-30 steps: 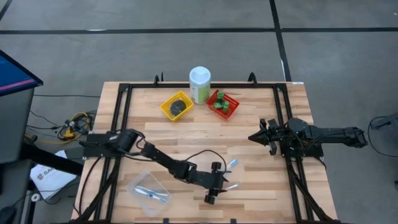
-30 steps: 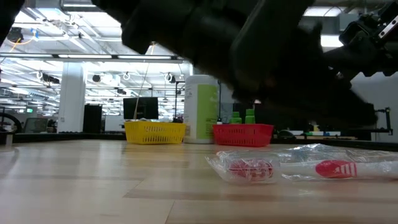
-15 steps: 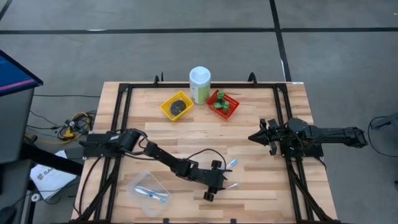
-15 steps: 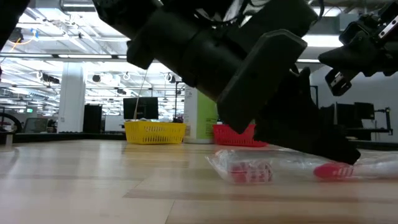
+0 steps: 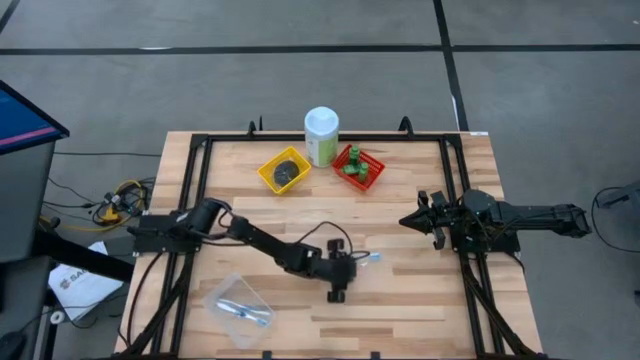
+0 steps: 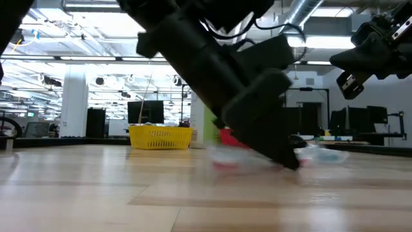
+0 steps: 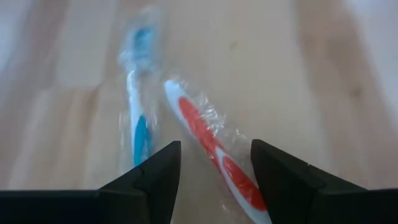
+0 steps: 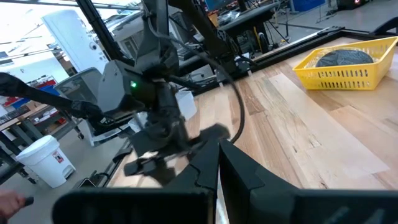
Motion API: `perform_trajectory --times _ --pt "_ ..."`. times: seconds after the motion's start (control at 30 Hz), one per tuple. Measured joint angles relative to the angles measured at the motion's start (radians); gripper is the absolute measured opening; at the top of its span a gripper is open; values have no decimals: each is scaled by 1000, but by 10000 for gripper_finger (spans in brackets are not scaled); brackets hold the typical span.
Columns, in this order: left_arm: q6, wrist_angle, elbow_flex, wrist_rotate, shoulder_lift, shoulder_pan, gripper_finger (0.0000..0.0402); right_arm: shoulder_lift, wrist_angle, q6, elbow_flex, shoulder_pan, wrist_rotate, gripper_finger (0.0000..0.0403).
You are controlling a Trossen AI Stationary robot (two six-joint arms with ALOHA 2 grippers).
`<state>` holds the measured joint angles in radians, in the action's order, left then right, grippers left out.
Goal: Pick & Place Travel size toiletries
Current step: Move the toothbrushes to the center of the table
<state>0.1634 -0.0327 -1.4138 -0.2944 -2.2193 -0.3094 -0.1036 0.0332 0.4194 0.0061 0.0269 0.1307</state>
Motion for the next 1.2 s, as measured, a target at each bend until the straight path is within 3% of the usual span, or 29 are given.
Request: perform_trajectory --times 0.37,0.67,0.8,1.2 --pt "210 -440 4 -83 153 3 191 0 1 0 0 0 0 7" --pt "232 -405 4 -89 298 1 191 0 1 0 0 0 0 7" --pt "153 -345 3 -132 333 18 191 0 1 0 0 0 0 7" --pt "76 -251 4 169 186 140 191 0 1 0 0 0 0 7"
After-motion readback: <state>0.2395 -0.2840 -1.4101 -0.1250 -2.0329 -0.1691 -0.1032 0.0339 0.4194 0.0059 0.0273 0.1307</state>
